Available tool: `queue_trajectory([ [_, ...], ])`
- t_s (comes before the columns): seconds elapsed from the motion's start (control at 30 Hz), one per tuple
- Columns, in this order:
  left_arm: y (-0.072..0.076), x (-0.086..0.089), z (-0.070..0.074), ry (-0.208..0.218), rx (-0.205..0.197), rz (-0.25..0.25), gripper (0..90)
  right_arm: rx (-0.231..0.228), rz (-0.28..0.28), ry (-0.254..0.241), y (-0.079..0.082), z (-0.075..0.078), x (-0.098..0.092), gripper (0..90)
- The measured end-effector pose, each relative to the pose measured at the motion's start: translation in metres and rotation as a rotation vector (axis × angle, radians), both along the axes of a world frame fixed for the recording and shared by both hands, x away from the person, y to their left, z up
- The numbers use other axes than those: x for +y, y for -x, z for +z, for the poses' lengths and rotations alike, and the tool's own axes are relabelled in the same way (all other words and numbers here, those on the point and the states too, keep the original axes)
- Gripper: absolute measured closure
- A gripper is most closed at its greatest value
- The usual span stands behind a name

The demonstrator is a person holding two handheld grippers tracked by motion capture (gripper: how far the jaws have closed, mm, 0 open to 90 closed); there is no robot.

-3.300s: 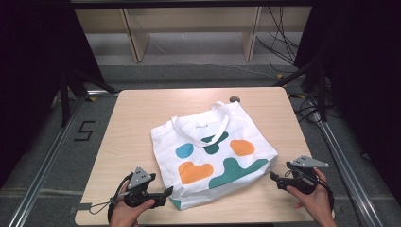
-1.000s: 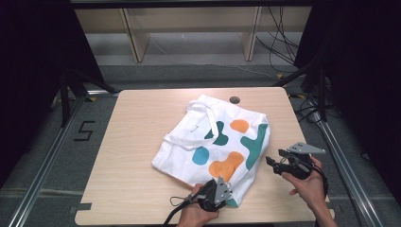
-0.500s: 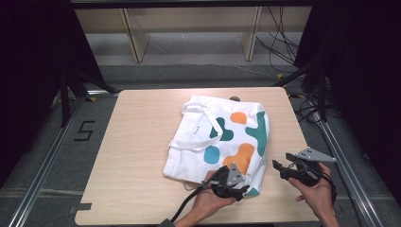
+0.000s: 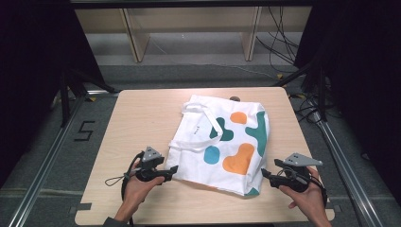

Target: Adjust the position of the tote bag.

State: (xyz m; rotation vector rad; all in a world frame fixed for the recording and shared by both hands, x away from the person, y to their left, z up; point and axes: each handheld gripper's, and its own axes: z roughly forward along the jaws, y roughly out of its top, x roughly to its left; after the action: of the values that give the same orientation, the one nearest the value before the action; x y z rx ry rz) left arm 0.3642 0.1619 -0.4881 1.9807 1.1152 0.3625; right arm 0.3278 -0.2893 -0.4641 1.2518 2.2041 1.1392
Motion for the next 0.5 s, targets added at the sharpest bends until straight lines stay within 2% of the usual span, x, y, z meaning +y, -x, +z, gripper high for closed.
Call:
queue_trajectory([
  [0.03,-0.002,0.002,-0.001,0.007,-0.002,-0.002,31.8,0.003,0.002,0.002,0.000,0.000,0.000,34.8],
  [0.07,-0.003,0.002,-0.001,0.019,0.005,0.002,31.7,-0.016,0.013,0.019,-0.001,0.000,-0.001,34.8],
  [0.13,-0.006,0.003,-0.005,0.009,0.008,-0.011,30.9,-0.028,0.015,0.029,-0.001,0.000,-0.003,34.7],
  [0.17,-0.007,0.004,-0.007,0.004,0.026,-0.017,30.6,-0.026,0.013,0.029,-0.001,0.000,-0.003,34.6],
  [0.2,-0.008,0.004,-0.010,0.015,0.034,-0.009,30.6,0.004,-0.003,0.010,0.001,0.000,-0.001,34.4],
  [0.27,-0.011,0.006,-0.012,0.014,0.062,-0.028,30.7,0.013,0.007,0.007,0.001,-0.001,0.000,34.4],
  [0.3,-0.012,0.005,-0.014,0.030,0.053,-0.022,31.1,-0.003,0.028,0.025,0.000,-0.001,-0.001,34.3],
  [0.37,-0.013,0.002,-0.016,0.043,0.064,-0.042,33.6,-0.004,0.047,0.019,0.003,0.000,0.006,34.1],
  [0.43,-0.012,0.000,-0.017,0.043,0.071,-0.050,34.8,-0.004,0.041,0.016,0.005,0.000,0.008,33.8],
  [0.47,-0.012,-0.001,-0.018,0.025,0.066,-0.052,35.4,0.013,0.045,0.001,0.007,-0.001,0.013,33.3],
  [0.5,-0.011,-0.002,-0.018,0.013,0.061,-0.052,36.4,0.006,0.073,0.008,0.008,-0.001,0.016,32.4],
])
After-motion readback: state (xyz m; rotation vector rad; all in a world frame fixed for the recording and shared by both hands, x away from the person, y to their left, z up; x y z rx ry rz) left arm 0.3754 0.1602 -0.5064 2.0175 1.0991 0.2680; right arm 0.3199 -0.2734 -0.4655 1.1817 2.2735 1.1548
